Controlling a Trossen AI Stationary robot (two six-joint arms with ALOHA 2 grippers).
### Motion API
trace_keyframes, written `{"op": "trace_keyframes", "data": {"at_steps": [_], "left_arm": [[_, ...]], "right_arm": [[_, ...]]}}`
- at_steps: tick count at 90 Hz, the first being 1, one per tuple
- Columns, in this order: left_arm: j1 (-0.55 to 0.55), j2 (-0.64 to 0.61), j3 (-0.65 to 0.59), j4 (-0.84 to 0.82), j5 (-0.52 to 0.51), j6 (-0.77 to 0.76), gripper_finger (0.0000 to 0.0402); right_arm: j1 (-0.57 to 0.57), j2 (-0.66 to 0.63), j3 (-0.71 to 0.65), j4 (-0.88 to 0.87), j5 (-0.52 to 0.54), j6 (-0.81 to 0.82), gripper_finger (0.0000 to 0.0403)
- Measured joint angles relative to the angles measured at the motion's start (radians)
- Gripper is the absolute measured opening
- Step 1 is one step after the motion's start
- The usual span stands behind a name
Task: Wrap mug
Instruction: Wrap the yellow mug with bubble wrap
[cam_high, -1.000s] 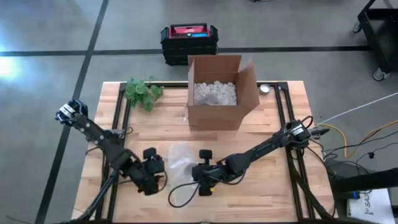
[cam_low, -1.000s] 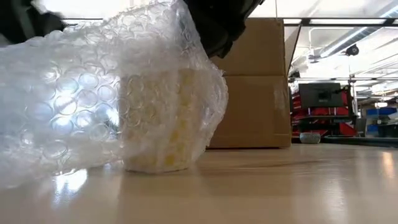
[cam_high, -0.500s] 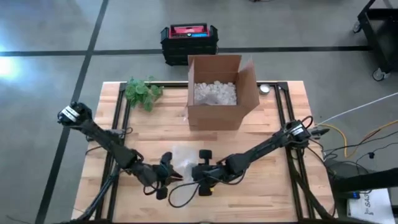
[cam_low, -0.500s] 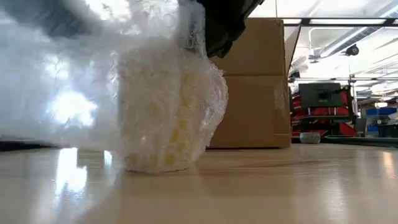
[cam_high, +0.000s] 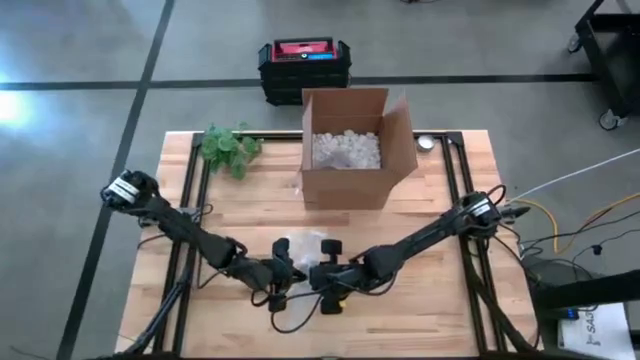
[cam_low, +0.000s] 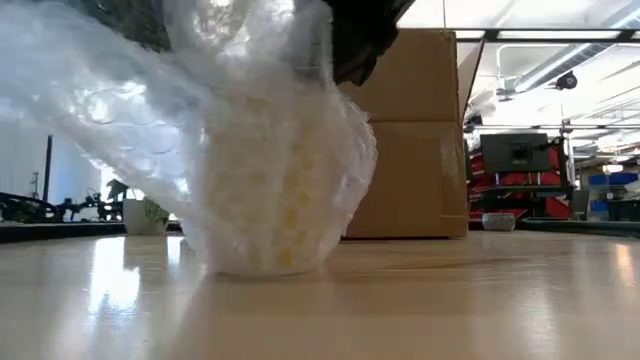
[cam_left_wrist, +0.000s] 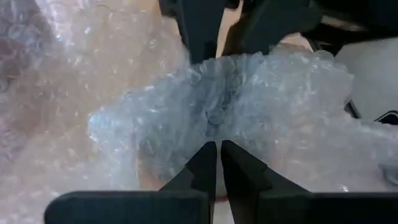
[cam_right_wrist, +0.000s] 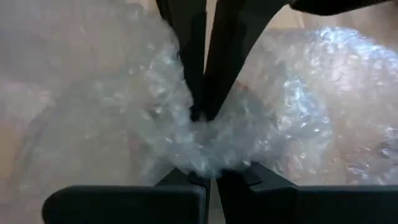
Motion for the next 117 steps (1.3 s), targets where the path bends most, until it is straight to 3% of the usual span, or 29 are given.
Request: {"op": "trace_keyframes", "data": {"at_steps": [21,31,43,68,90,109,117], "left_arm": [[0.001,0.002,-0.001,0.004,0.001,0.003,0.0005],[0.001,0.001,-0.002,0.015,0.002,0.004,0.0006],[0.001,0.002,-0.003,0.016,0.002,0.004,0.0005],[0.001,0.000,-0.004,0.022,0.003,0.004,0.0002],[-0.005,-0.054,0.014,-0.022,0.030,0.014,0.0003],[-0.038,-0.146,0.107,-0.288,0.057,-0.009,0.0003],[-0.070,-0.158,0.116,-0.323,0.090,-0.033,0.0003]], "right_arm": [[-0.002,-0.031,0.191,-0.282,0.001,0.001,0.0002],[-0.008,-0.031,0.234,-0.270,-0.012,0.001,0.0002],[-0.046,-0.006,0.229,-0.253,-0.138,0.042,0.0002],[-0.092,0.127,0.199,-0.239,-0.295,0.089,0.0002],[-0.093,0.199,0.205,-0.206,-0.308,0.086,0.0002],[-0.093,0.184,0.200,-0.165,-0.311,0.065,0.0002],[-0.092,0.179,0.198,-0.158,-0.312,0.060,0.0002]]}}
